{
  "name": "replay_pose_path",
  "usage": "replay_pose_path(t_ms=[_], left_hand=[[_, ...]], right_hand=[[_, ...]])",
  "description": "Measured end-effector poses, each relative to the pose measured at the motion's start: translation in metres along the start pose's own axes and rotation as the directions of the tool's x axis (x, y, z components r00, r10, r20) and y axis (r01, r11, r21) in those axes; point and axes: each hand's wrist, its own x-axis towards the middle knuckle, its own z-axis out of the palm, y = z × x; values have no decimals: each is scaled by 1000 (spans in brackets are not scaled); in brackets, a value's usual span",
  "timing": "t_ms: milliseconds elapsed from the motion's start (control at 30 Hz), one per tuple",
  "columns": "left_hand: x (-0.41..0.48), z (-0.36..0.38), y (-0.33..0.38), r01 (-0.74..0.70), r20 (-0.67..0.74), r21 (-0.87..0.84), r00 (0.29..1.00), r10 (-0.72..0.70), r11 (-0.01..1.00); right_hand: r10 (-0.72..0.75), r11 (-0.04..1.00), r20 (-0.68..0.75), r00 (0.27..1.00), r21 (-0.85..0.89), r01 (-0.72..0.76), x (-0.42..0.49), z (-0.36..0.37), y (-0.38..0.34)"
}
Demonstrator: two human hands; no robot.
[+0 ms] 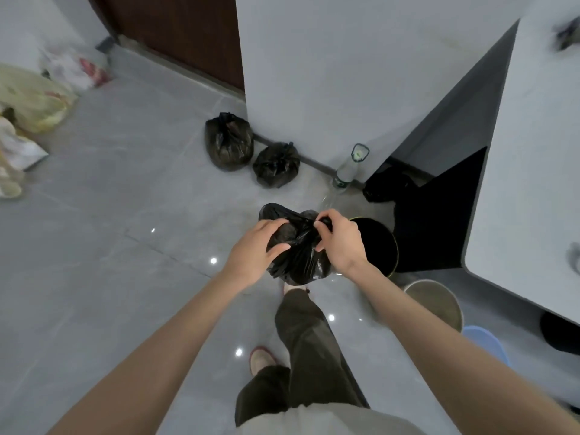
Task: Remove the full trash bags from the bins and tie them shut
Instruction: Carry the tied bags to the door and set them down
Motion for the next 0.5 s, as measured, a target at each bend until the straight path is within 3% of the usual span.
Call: replay_pose_path(t_ms=[167,500], left_hand=[[79,-28,0,51,-15,45,999,-50,998],[259,-45,3,201,141,-56,971,-192,978]], right_hand=[[110,989,-46,993,100,-105,68,0,-10],[366,893,-31,930,294,-342,202,-10,-14]])
